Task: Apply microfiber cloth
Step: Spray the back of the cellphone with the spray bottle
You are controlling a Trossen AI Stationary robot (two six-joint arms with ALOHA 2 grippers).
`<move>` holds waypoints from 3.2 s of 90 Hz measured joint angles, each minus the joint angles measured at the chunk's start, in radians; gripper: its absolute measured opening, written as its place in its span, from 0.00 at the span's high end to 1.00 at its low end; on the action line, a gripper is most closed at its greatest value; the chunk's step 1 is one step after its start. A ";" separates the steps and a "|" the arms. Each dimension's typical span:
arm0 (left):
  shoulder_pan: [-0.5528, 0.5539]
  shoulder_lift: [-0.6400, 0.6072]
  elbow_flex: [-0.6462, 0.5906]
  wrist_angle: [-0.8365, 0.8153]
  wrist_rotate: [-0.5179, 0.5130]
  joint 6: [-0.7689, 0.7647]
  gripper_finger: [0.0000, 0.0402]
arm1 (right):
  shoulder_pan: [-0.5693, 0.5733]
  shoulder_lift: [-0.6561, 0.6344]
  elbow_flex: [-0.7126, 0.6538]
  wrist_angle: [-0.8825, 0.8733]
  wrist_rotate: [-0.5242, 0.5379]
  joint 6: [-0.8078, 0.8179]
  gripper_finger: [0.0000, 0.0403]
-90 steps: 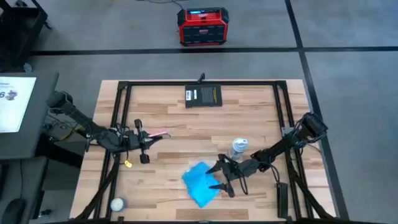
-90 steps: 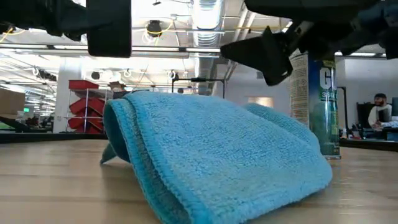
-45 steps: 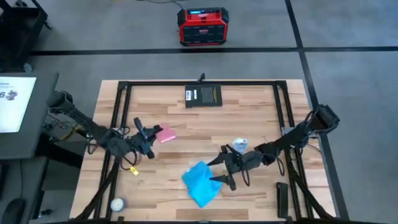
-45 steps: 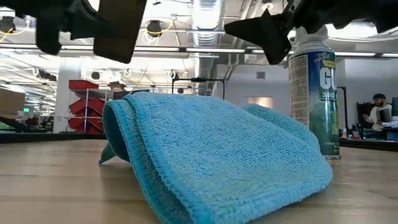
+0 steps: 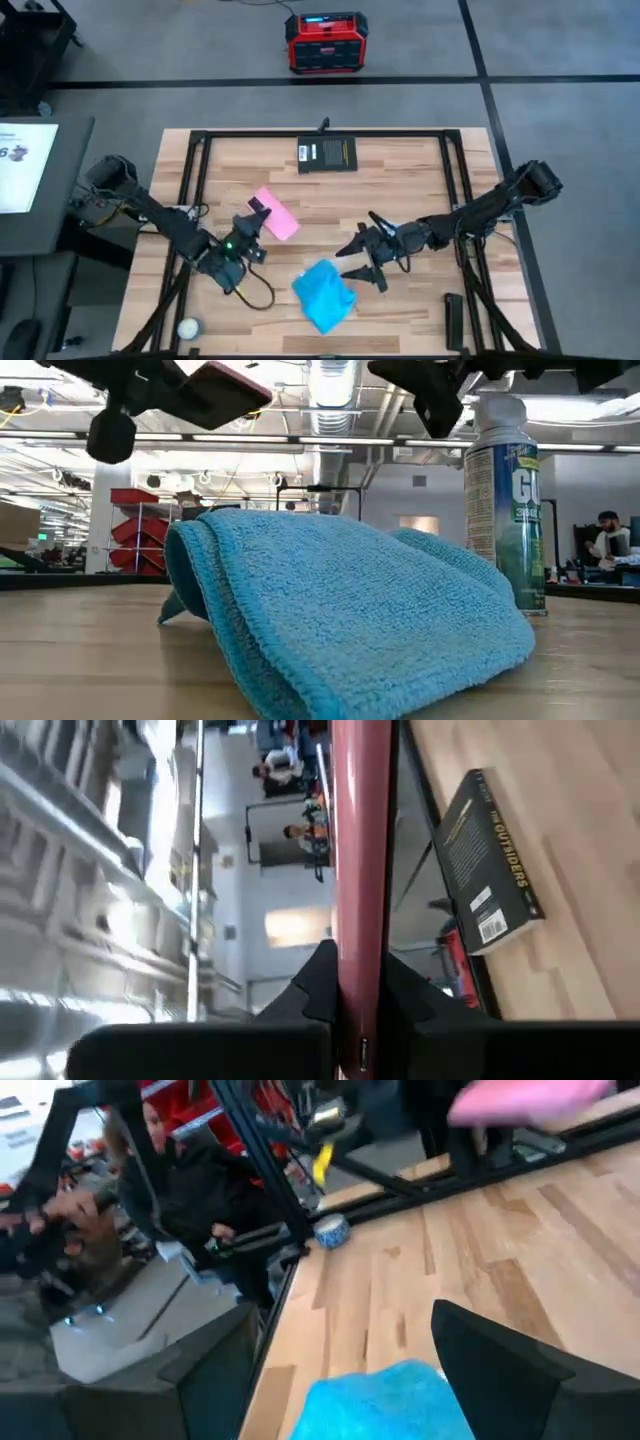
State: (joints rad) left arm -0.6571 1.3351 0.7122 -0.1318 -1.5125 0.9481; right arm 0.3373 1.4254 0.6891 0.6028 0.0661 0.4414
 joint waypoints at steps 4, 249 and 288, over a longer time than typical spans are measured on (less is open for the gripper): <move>-0.004 0.031 0.017 -0.032 -0.010 -0.007 0.98 | -0.021 -0.009 0.003 -0.024 -0.019 0.004 0.29; -0.140 0.289 0.400 -0.478 -0.070 -0.069 0.99 | -0.314 0.397 0.598 -0.263 -0.607 -0.107 0.74; -0.136 0.289 0.426 -0.478 -0.050 -0.075 0.99 | -0.345 0.397 0.598 -0.223 -0.729 0.019 0.48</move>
State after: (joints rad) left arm -0.7933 1.6241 1.1381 -0.6095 -1.5629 0.8731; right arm -0.0078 1.8225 1.2873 0.3800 -0.6632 0.4607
